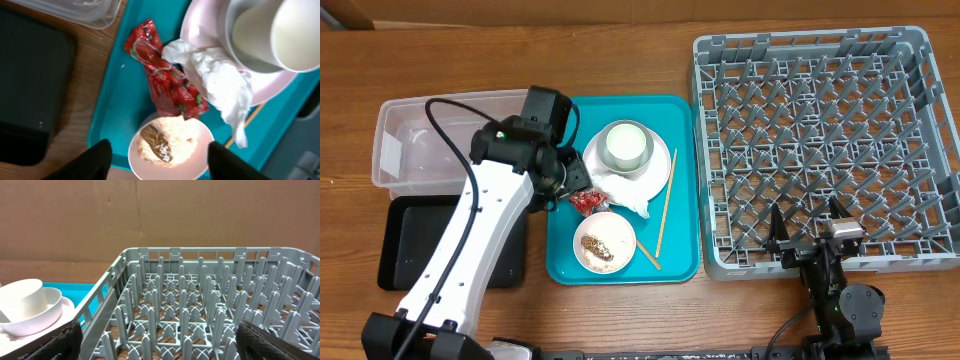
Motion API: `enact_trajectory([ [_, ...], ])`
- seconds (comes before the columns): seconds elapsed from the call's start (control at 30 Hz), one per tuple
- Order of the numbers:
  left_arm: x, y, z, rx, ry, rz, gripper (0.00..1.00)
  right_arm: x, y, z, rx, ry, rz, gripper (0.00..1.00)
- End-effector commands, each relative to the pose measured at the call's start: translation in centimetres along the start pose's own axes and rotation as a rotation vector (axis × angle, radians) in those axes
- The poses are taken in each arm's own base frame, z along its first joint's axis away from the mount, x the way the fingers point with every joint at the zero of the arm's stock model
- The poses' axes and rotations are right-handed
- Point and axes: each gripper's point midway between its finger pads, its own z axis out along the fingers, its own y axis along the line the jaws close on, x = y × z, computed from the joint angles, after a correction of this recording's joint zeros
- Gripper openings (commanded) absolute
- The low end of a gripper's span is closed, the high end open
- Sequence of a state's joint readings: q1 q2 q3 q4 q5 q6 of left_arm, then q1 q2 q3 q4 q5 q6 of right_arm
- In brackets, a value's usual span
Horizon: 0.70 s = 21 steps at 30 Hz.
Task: Sort waste into correct bins and load items into the dishwasher
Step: 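Reach left gripper to the red wrapper on the teal tray and grasp it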
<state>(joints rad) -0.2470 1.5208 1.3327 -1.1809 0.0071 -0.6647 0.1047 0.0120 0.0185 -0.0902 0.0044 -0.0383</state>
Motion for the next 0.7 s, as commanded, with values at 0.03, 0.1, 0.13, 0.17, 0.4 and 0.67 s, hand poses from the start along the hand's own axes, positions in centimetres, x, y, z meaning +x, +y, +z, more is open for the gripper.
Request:
enact_trajectory([
  [0.03,-0.1,1.1,0.7,-0.036,-0.013,-0.115,0.58,0.2,-0.1,0.0,0.004,-0.005,-0.003,1.0],
  [0.1,0.1,1.2,1.3,-0.037,-0.011,-0.148,0.58,0.2,-0.1,0.0,0.004,-0.005,-0.003,1.0],
  [0.13,0.3,1.2,1.8,-0.037,-0.009,-0.169,0.58,0.2,-0.1,0.0,0.004,-0.005,-0.003,1.0],
  [0.17,0.4,1.2,2.5,-0.036,-0.01,-0.189,0.59,0.2,-0.1,0.0,0.004,-0.005,-0.003,1.0],
  [0.4,1.9,0.0,7.0,0.075,0.031,-0.247,0.63,0.2,-0.1,0.0,0.004,-0.005,-0.003,1.0],
  [0.67,3.2,-0.9,9.2,0.165,0.07,-0.257,0.67,0.2,-0.1,0.0,0.004,-0.005,-0.003,1.0],
])
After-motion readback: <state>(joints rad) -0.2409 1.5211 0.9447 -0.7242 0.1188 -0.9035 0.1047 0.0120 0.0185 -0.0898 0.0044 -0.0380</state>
